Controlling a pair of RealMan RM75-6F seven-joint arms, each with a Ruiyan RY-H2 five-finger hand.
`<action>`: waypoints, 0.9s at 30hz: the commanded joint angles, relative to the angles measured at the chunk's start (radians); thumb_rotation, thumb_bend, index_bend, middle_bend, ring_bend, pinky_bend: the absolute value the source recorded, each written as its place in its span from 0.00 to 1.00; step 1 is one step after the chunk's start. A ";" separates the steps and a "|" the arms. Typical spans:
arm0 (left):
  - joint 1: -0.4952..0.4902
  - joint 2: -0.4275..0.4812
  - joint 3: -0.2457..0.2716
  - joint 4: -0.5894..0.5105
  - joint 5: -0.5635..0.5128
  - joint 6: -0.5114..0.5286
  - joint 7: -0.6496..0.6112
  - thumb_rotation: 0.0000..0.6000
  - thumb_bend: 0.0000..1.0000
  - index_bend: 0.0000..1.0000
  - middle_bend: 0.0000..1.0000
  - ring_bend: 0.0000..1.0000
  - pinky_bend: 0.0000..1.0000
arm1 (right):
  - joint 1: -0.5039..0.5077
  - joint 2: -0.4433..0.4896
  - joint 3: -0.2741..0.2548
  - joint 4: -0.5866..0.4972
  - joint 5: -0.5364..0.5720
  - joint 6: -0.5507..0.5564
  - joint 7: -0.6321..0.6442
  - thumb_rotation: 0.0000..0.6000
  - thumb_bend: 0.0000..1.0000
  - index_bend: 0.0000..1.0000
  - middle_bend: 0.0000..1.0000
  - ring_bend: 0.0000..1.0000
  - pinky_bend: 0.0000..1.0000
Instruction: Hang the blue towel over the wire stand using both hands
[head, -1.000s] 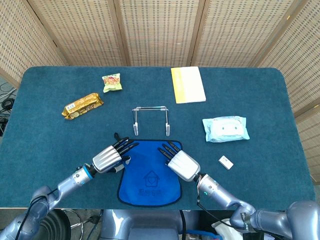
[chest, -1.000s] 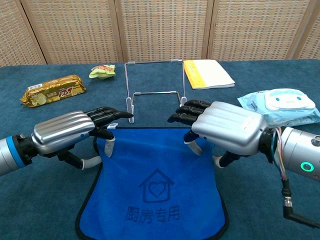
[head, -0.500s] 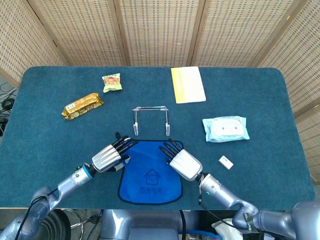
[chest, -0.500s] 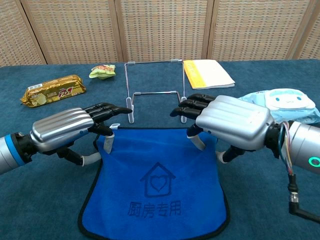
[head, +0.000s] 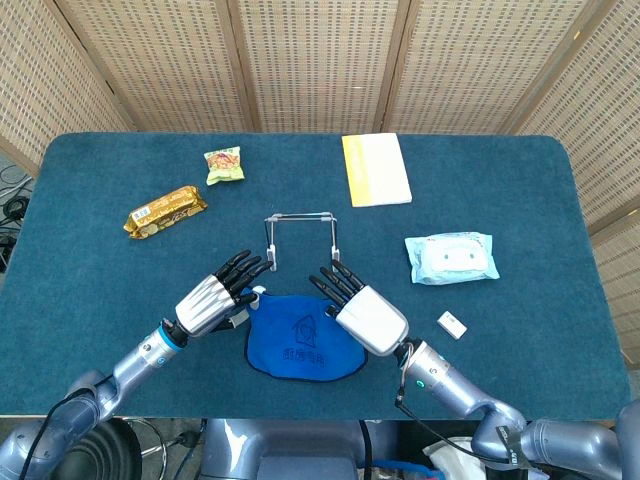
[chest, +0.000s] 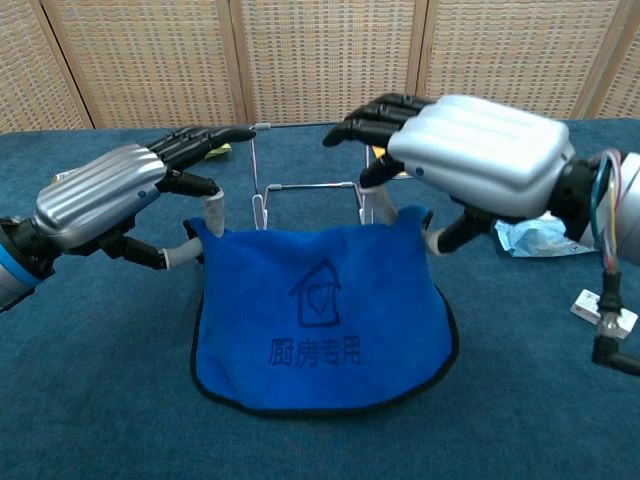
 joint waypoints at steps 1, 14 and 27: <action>-0.038 0.075 -0.049 -0.140 -0.018 0.012 0.082 1.00 0.54 0.72 0.00 0.00 0.00 | 0.017 0.055 0.060 -0.076 0.042 -0.010 -0.045 1.00 0.47 0.68 0.11 0.00 0.00; -0.123 0.218 -0.193 -0.450 -0.069 -0.037 0.273 1.00 0.54 0.72 0.00 0.00 0.00 | 0.072 0.123 0.227 -0.183 0.220 -0.045 -0.099 1.00 0.47 0.68 0.11 0.00 0.00; -0.185 0.359 -0.312 -0.633 -0.125 -0.122 0.369 1.00 0.53 0.72 0.00 0.00 0.00 | 0.145 0.146 0.338 -0.207 0.413 -0.067 -0.145 1.00 0.47 0.68 0.11 0.00 0.00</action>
